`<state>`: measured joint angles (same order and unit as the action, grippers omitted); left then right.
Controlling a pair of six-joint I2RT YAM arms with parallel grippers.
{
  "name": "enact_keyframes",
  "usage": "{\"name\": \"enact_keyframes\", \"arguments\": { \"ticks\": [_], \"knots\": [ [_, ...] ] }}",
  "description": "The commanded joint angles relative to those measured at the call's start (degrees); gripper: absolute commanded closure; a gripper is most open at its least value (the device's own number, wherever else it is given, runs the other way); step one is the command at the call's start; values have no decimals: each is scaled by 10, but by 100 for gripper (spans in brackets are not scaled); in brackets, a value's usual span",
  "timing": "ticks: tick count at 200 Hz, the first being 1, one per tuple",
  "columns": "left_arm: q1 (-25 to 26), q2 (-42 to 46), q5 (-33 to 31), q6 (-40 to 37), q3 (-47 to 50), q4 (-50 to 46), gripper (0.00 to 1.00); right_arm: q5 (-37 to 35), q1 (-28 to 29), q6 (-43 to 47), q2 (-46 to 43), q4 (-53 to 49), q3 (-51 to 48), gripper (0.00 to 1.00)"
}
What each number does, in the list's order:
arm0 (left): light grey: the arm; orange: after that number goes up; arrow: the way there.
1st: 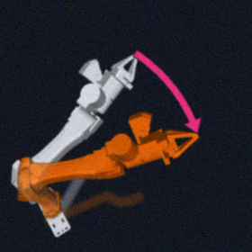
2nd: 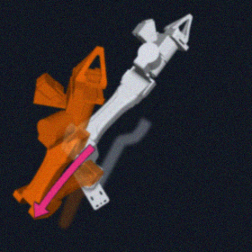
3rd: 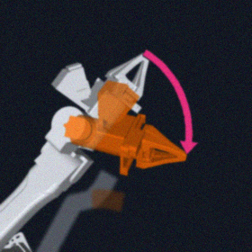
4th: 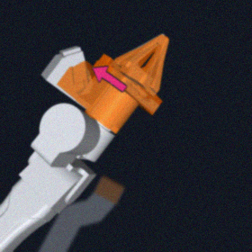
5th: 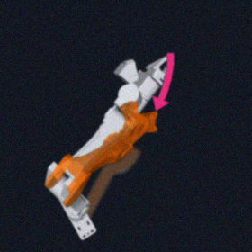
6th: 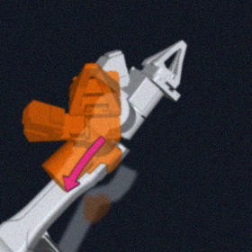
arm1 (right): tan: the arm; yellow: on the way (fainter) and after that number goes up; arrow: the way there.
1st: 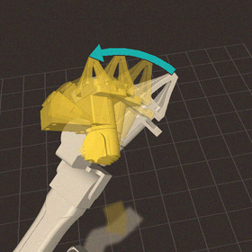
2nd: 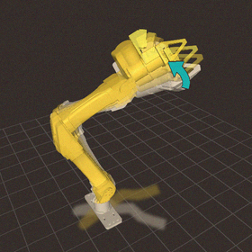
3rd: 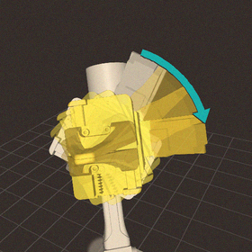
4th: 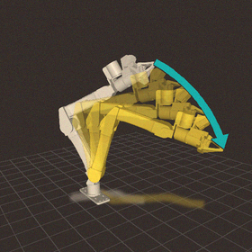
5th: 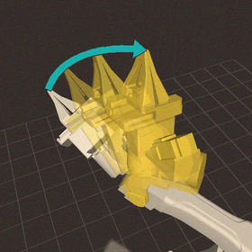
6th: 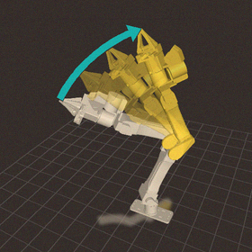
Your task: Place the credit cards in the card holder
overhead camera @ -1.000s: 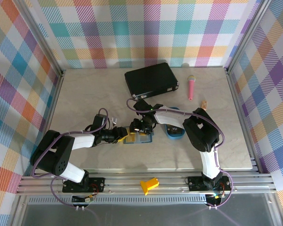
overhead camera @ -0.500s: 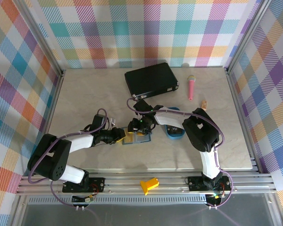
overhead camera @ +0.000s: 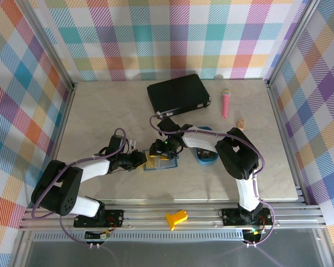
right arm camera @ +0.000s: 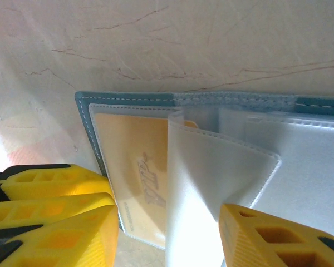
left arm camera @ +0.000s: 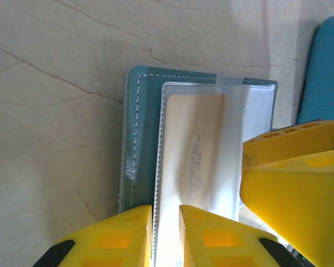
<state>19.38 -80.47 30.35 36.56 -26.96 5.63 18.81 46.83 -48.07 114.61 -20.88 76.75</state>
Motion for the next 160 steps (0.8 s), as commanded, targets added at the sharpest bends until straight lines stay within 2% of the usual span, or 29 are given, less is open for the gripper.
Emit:
{"name": "enact_keyframes", "arguments": {
  "ticks": [1,79,125,160],
  "knots": [
    [5,23,1,-2,-4,-17,81,22,1,-11,-3,18,-8,50],
    [6,74,-5,12,6,-45,82,36,3,-22,4,30,-4,50],
    [6,113,-55,11,4,-99,82,29,5,-19,7,21,1,51],
    [7,114,-40,13,6,-94,81,33,7,-18,9,24,5,51]
  ]
}}
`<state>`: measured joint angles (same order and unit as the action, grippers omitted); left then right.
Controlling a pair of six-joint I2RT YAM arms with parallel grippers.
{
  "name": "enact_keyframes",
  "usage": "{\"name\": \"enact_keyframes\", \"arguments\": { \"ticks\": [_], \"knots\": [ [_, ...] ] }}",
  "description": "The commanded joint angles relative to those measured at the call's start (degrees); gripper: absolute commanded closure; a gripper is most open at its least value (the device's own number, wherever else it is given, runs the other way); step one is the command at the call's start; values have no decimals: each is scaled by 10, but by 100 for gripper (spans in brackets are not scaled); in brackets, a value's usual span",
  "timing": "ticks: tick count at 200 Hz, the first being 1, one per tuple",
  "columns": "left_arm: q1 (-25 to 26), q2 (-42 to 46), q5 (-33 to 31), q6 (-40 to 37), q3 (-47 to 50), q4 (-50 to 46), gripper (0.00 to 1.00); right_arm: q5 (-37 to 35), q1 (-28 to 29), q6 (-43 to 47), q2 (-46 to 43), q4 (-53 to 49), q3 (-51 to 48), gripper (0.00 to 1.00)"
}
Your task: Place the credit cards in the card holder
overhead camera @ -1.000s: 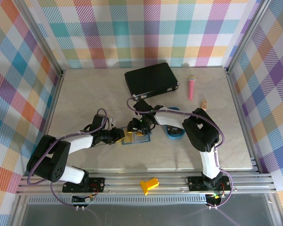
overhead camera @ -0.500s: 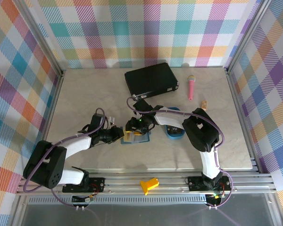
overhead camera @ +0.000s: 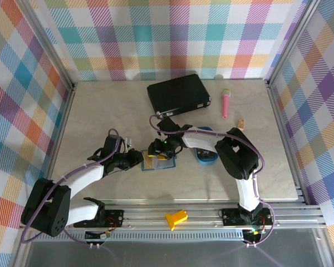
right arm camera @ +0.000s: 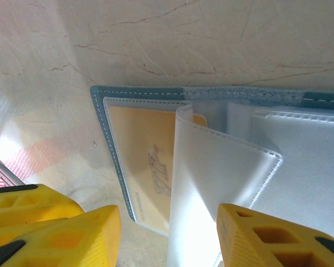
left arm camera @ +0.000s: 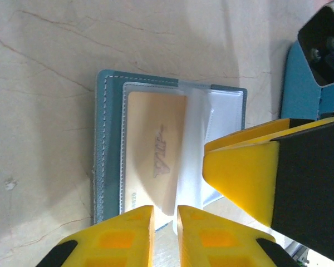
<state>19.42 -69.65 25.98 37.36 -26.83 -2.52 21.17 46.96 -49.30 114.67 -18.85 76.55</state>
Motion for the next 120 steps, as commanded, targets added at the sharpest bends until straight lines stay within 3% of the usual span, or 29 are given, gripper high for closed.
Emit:
{"name": "enact_keyframes", "arguments": {
  "ticks": [1,28,120],
  "knots": [
    [6,6,5,4,5,-11,81,9,5,-6,8,4,7,51],
    [10,6,40,7,18,33,80,12,8,-3,12,3,15,51],
    [10,-7,36,-1,23,30,80,20,14,3,20,14,28,51]
  ]
}}
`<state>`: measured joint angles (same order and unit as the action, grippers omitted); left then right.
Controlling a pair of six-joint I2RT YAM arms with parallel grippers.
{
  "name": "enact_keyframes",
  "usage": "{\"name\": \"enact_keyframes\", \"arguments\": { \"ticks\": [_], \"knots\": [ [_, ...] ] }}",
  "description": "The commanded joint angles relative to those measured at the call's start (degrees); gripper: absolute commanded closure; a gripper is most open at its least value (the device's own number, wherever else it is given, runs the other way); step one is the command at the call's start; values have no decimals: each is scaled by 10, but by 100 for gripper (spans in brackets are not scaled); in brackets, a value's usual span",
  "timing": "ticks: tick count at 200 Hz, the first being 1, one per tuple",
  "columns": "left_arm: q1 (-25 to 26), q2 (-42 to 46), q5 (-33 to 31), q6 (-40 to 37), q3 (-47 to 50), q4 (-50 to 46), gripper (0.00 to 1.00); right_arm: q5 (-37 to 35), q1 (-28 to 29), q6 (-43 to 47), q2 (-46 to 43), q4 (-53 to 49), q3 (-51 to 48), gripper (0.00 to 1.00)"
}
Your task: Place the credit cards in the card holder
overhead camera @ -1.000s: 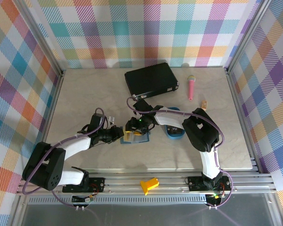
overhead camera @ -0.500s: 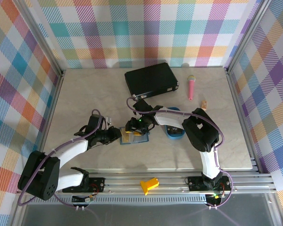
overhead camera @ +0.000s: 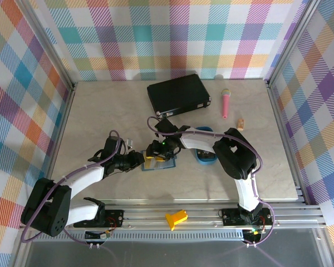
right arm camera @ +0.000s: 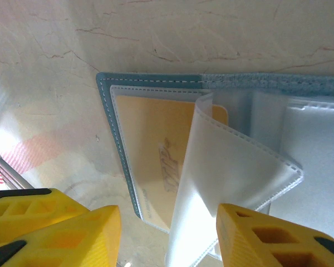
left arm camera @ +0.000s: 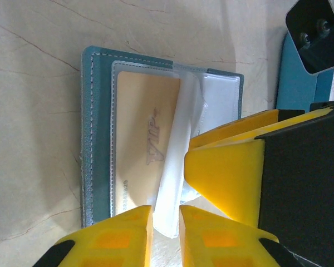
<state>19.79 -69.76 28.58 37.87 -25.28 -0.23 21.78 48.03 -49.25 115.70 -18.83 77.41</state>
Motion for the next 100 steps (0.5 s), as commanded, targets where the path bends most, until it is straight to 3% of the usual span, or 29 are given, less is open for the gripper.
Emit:
{"name": "enact_keyframes", "arguments": {
  "ticks": [1,100],
  "knots": [
    [7,-6,10,-6,8,7,80,14,4,3,11,14,19,51],
    [6,2,2,-8,7,-3,80,36,4,0,26,42,34,51]
  ]
}}
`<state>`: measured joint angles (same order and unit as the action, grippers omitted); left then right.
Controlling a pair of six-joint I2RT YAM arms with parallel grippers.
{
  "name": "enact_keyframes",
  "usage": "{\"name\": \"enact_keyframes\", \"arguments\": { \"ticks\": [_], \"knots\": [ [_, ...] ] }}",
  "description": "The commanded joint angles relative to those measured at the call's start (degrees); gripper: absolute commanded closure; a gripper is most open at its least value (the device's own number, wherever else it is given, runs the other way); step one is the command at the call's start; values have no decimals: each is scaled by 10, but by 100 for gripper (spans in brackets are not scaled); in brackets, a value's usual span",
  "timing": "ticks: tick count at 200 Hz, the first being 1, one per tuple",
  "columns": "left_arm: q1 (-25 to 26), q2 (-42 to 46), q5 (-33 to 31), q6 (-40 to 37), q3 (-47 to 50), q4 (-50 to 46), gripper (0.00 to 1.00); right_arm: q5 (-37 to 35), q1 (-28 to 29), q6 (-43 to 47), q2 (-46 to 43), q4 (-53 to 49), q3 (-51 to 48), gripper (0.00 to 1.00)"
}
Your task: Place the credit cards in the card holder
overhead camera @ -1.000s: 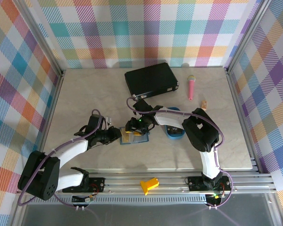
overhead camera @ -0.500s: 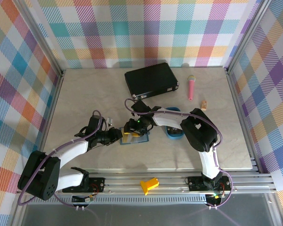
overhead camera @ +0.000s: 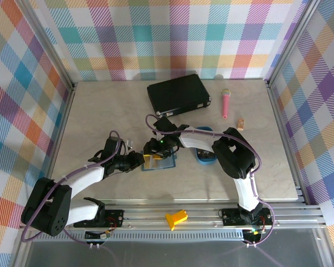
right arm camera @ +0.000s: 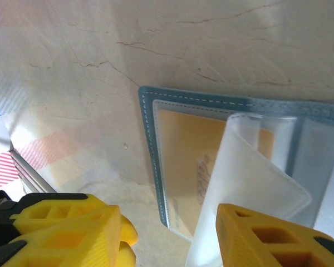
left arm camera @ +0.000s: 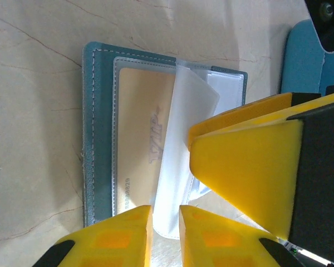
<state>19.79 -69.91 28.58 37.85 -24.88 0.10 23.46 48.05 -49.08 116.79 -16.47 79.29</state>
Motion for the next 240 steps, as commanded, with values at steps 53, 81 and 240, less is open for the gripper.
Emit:
{"name": "enact_keyframes", "arguments": {
  "ticks": [53,81,240],
  "knots": [
    [7,-1,27,-14,6,11,79,29,4,-6,24,36,17,52],
    [12,-11,62,-15,15,49,78,32,4,-7,27,38,21,52],
    [59,-124,1,-7,23,125,77,-5,1,19,-28,10,17,52]
  ]
}}
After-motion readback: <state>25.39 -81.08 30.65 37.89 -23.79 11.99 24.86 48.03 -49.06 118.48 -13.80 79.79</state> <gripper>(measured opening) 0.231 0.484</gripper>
